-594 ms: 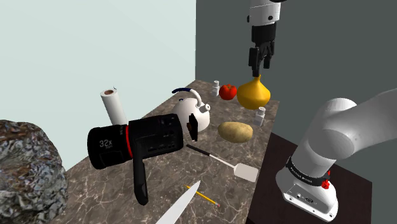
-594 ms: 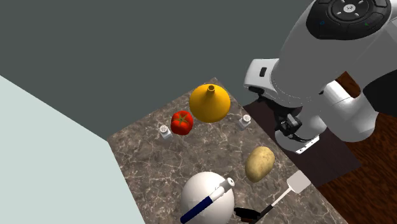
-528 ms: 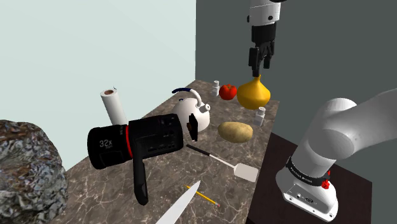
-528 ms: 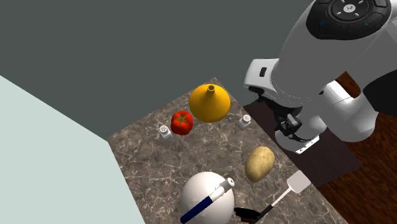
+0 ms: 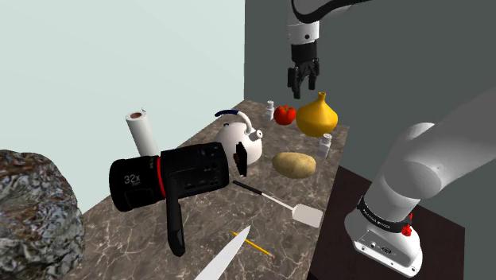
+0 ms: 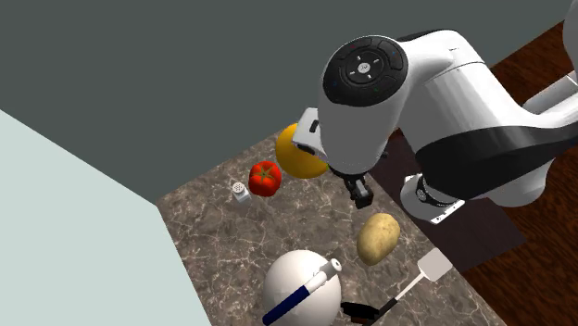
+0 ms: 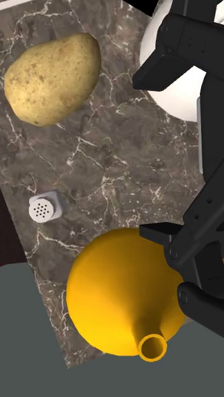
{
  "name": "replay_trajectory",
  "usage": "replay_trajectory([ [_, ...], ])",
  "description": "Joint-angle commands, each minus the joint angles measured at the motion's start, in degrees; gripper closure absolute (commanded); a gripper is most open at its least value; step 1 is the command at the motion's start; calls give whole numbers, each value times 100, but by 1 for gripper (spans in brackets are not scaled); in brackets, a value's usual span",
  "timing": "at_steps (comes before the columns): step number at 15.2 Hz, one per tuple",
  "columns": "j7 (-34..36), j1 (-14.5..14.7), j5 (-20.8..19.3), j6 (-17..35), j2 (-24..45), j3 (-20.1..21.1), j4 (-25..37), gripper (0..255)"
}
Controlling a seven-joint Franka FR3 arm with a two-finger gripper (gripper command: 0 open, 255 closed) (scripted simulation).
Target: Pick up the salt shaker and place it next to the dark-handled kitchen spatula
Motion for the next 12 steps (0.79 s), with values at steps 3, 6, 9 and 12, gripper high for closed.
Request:
replay_trajectory([
  [3,-14,-67,-11,373,872,-131,443,0],
  [6,-30,-114,14,602,1553,-220,850,0],
  [9,-57,-166,63,769,2240,-303,1324,0],
  [12,-93,-229,133,874,2933,-373,1866,0],
])
